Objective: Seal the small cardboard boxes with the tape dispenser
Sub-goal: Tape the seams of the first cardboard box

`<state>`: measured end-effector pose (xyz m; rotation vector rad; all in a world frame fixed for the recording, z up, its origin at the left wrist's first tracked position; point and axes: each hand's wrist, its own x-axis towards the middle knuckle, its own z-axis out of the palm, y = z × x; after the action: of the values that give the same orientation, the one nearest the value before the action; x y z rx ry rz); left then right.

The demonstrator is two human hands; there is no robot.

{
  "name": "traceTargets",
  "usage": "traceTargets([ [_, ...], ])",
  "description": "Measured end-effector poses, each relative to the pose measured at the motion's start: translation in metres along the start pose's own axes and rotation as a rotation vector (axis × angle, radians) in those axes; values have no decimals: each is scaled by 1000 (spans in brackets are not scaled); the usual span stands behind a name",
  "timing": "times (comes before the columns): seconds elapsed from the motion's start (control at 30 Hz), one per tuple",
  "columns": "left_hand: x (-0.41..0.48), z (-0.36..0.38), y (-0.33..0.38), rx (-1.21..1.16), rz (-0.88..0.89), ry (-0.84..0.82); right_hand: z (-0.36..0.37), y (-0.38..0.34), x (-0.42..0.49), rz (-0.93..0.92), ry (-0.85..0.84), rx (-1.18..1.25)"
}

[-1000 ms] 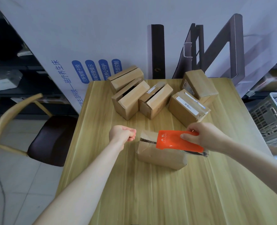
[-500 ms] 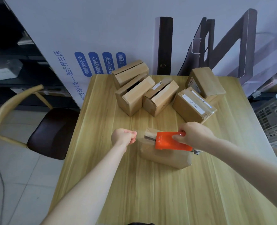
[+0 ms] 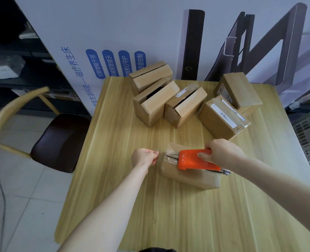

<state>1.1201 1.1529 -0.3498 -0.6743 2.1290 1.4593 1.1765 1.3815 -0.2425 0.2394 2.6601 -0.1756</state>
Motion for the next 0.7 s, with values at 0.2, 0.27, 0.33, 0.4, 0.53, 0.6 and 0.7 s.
traceTargets([
  [0.2,-1,16,-9,64,25,13,8,6,-3,18,28,22],
  [0.27,-4,19,-12,161,104,17,9,7,-2,22,33,25],
  [0.33,-9,22,-14,240,193,42,9,7,-1,23,35,29],
  [0.4,-10,23,-15,273,243,60,9,7,0,26,33,36],
  [0.53,-4,18,-19,283,177,-8,9,8,-1,21,28,40],
  [0.6,-2,12,-25,360,184,40,10,8,-1,26,29,42],
  [0.7,-10,9,-22,294,341,140,10,7,-2,29,31,46],
])
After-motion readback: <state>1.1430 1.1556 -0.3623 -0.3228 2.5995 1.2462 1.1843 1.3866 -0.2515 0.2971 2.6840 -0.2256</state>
